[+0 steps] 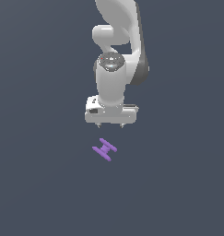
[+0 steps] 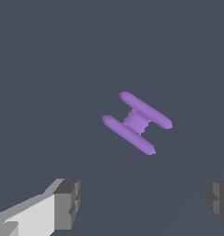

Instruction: Pick up the object and move it to a goal position.

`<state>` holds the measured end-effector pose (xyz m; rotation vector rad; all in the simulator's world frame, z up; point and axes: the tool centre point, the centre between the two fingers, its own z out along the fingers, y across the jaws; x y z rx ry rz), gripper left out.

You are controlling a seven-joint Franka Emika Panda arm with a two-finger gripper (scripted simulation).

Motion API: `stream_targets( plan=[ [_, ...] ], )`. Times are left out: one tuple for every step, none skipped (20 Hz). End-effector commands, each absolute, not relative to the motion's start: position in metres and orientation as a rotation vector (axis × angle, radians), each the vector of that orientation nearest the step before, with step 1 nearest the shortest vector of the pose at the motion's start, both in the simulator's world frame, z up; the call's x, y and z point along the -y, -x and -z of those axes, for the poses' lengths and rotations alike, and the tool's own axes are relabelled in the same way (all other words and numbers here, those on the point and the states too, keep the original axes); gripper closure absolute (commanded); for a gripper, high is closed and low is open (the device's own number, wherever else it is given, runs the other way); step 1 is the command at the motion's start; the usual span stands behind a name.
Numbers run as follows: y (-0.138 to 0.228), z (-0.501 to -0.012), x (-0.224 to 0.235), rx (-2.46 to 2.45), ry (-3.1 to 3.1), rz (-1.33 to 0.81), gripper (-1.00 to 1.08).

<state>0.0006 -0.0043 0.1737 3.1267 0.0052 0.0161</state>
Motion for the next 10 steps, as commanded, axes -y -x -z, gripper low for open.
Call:
stream_targets(
  plan=[
    [-0.001,-0.174,0.004,-0.005,-3.127,-0.016,-0.92],
    [-0.001,-0.174,0.004,-0.007,-3.127,-0.016,-0.92],
    [-0.001,-0.175,0.003,-0.012,-3.127,-0.017,-0.92],
    [-0.001,-0.176,0.001,-0.020,-3.127,-0.019,-0.92],
    [-0.002,-0.178,-0.001,-0.031,-3.128,-0.020,-0.92],
    [-0.003,-0.180,-0.004,-0.044,-3.128,-0.023,-0.92],
    [-0.003,-0.182,-0.007,-0.057,-3.129,-0.025,-0.92],
    [-0.004,-0.184,-0.009,-0.066,-3.129,-0.027,-0.92],
    [-0.004,-0.186,-0.011,-0.072,-3.129,-0.029,-0.92],
    [-0.004,-0.187,-0.012,-0.075,-3.129,-0.030,-0.92]
  ],
)
